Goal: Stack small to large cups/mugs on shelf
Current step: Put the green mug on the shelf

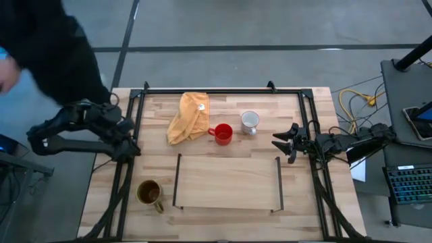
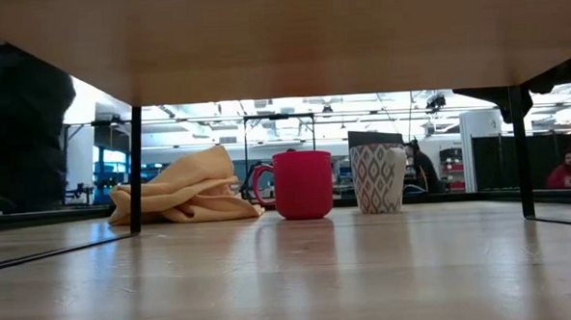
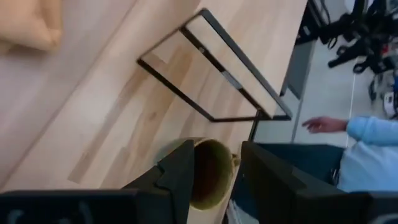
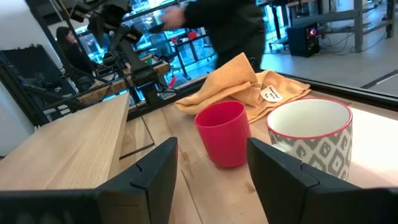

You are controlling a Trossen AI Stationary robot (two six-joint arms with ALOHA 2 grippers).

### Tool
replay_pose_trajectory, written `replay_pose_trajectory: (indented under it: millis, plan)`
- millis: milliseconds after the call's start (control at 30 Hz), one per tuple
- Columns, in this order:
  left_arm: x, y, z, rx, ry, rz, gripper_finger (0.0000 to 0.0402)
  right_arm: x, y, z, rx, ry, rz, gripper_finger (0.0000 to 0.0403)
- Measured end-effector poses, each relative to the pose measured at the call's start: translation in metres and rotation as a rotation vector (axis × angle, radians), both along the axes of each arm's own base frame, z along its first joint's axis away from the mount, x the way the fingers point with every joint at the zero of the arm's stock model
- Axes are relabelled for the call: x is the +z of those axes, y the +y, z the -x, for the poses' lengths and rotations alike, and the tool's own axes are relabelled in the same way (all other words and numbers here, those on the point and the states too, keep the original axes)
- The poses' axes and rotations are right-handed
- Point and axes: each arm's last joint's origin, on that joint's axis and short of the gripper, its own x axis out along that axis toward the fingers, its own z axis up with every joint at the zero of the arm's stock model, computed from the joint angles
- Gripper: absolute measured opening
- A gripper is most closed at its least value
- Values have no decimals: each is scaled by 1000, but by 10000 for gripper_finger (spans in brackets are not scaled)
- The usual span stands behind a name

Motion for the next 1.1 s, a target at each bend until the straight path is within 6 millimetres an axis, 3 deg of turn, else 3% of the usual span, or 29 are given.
replay_pose_trajectory:
  millis: [300, 500, 667, 867, 1100]
  plan:
    - [17, -19, -43, -3, -224, 204, 120, 0, 0, 0, 0, 0, 0, 185]
    - [0, -49, -54, -5, -15, 230, 120, 0, 0, 0, 0, -1, 0, 185]
    - [-22, -78, -55, -8, 125, 132, 120, 0, 0, 0, 0, 0, 0, 185]
    - [-48, -85, -42, 91, 484, -53, 120, 0, 0, 0, 0, 0, 0, 185]
    - [-57, -94, -50, 85, 564, -155, 120, 0, 0, 0, 0, 0, 0, 185]
